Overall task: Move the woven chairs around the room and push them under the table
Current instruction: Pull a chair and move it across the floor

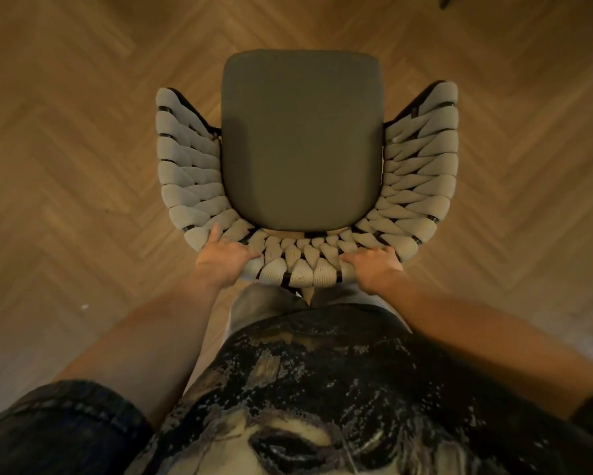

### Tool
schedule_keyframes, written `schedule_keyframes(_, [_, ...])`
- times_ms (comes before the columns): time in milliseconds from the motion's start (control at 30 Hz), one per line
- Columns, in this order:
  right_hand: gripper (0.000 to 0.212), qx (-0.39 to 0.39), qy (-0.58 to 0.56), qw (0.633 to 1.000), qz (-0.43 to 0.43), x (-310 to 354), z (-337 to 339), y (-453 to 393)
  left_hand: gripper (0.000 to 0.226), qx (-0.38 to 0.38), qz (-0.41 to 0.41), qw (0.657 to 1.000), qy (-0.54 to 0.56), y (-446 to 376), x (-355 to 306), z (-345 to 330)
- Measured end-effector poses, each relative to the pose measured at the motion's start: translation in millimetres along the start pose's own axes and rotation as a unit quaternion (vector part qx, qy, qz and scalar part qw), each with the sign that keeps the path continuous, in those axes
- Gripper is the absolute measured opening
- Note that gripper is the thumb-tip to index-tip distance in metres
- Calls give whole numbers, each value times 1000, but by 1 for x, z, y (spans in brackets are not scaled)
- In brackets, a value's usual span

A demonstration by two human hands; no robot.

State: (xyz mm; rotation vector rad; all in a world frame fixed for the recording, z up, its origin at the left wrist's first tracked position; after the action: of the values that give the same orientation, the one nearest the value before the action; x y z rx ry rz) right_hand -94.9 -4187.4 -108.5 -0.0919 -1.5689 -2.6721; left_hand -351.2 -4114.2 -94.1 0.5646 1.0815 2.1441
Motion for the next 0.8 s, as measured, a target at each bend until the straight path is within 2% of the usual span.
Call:
schedule_keyframes(100, [71, -41, -25, 999, 2, 0, 0, 4, 61, -50, 71, 996, 35, 8, 7, -3])
schedule_keyframes(167, [69, -88, -74, 993, 10, 0, 2, 15, 66, -97, 164, 976, 103, 21, 17, -9])
schedule_keyframes(233, [70, -150, -173, 973, 15, -1, 7, 33, 87, -150, 264, 925, 228, 38, 29, -14])
schedule_keyframes(267, [70, -191, -236, 953, 4, -4, 9, 42, 97, -169, 312, 879, 318, 46, 36, -22])
schedule_keyframes(300, [69, -236, -304, 923, -22, -9, 10, 52, 104, -167, 353, 814, 430, 51, 41, -34])
schedule_keyframes(333, [69, -279, -380, 879, -71, -15, 9, 62, 107, -146, 381, 726, 555, 53, 41, -46])
schedule_keyframes(367, [70, -310, -467, 816, -139, -24, 4, 71, 107, -121, 390, 612, 677, 51, 36, -60])
schedule_keyframes(400, [74, -320, -561, 734, -211, -33, -6, 75, 103, -95, 386, 491, 775, 49, 26, -66])
schedule_keyframes(433, [78, -307, -656, 631, -276, -38, -16, 76, 94, -64, 375, 399, 834, 44, 16, -72])
schedule_keyframes(467, [80, -276, -746, 512, -326, -40, -30, 70, 84, -45, 357, 345, 867, 40, 8, -71])
schedule_keyframes(500, [79, -232, -814, 402, -351, -38, -40, 60, 74, -44, 345, 323, 880, 33, 6, -71])
schedule_keyframes(533, [74, -185, -860, 325, -347, -35, -47, 48, 68, -53, 341, 308, 886, 26, 5, -72])
schedule_keyframes(567, [65, -149, -887, 288, -329, -33, -49, 37, 69, -66, 343, 296, 889, 21, 5, -72])
schedule_keyframes(600, [56, -128, -897, 282, -316, -33, -49, 28, 70, -90, 354, 295, 883, 17, 7, -72])
schedule_keyframes(667, [45, -119, -891, 303, -315, -33, -48, 17, 67, -120, 373, 296, 871, 22, 11, -61])
schedule_keyframes(733, [42, -133, -882, 317, -322, -33, -40, 17, 57, -124, 367, 297, 873, 24, 12, -48])
schedule_keyframes(800, [42, -144, -883, 311, -319, -35, -29, 18, 53, -125, 357, 297, 877, 20, 17, -37])
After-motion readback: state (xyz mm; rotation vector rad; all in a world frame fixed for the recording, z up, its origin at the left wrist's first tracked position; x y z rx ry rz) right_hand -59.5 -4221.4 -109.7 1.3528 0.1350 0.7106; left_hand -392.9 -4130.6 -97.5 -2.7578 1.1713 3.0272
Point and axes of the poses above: each hand's wrist, its own y-axis away from the middle knuckle, its own z-axis out of the back of the hand, x = y × z, the point moved 7 cm from there along -y, towards the middle knuckle, and after that the axes turned 7 degrees about -y, right-handed, at the moved point
